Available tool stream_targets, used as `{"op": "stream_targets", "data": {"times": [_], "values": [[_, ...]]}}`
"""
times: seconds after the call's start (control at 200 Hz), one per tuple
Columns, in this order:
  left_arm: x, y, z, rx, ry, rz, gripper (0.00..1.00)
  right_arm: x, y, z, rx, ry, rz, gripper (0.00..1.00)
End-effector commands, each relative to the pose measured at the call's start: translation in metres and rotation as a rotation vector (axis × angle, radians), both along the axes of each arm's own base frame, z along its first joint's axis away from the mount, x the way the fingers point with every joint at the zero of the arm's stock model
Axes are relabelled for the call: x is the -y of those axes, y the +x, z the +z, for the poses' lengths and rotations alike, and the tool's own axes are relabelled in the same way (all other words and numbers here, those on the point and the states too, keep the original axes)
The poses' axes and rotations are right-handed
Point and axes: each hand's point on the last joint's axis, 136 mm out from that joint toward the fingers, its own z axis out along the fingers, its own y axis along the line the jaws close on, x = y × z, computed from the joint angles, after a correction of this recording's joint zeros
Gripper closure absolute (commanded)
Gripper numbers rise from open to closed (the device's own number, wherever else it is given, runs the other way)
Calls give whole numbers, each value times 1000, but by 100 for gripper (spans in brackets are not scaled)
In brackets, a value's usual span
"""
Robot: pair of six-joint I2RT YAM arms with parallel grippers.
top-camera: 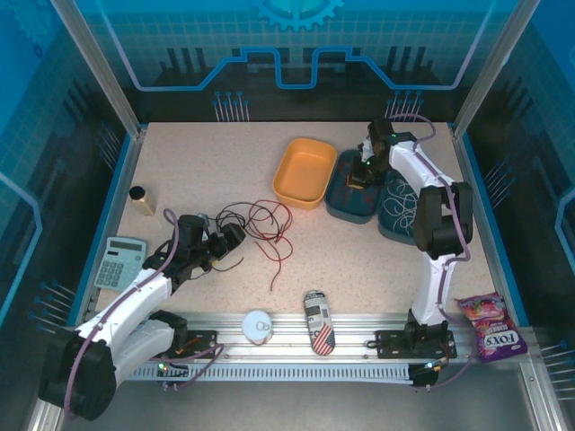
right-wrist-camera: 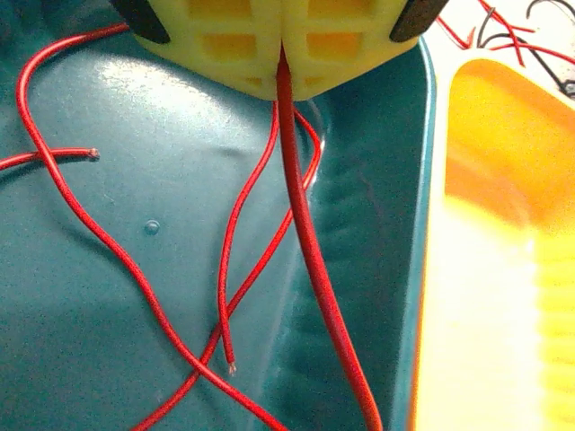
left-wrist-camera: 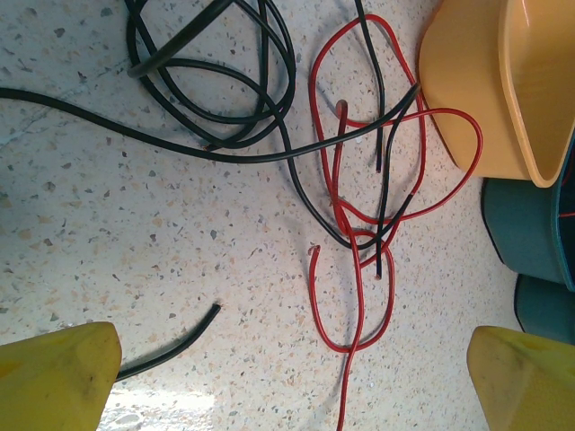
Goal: Untangle the cables
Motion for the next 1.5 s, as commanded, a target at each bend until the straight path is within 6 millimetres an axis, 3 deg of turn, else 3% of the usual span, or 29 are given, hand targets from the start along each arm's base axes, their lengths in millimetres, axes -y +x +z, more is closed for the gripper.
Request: {"op": "stream_targets", "data": {"times": [0.0, 0.18, 0.455, 0.615, 0.836, 1.041, 1.196, 1.341, 1.496], "values": [[1, 3, 8, 15, -10, -12, 1, 11, -6, -1, -30, -33, -35, 93], [2, 3, 8, 15, -9, -15, 1, 29, -12, -14, -66, -145, -53, 85], [3, 6, 9, 14, -12, -20, 1, 49, -12, 18, 9, -259, -86, 67], [5, 7, 9, 12, -16, -25, 1, 60, -14, 29, 34, -315, -97, 64], [4, 6, 9, 9, -15, -23, 1, 54, -15, 37, 65, -314, -74, 62], [2, 4, 9, 10, -7, -11, 1, 15, -25, 62, 174, -287, 24, 59], [-2, 3, 10, 12, 6, 5, 1, -35, -49, 73, 255, -281, 134, 55], [-8, 2, 12, 16, 29, 28, 1, -88, -77, 66, 291, -284, 246, 50], [-11, 1, 12, 18, 36, 37, 1, -136, -99, 37, 286, -249, 323, 49]]}}
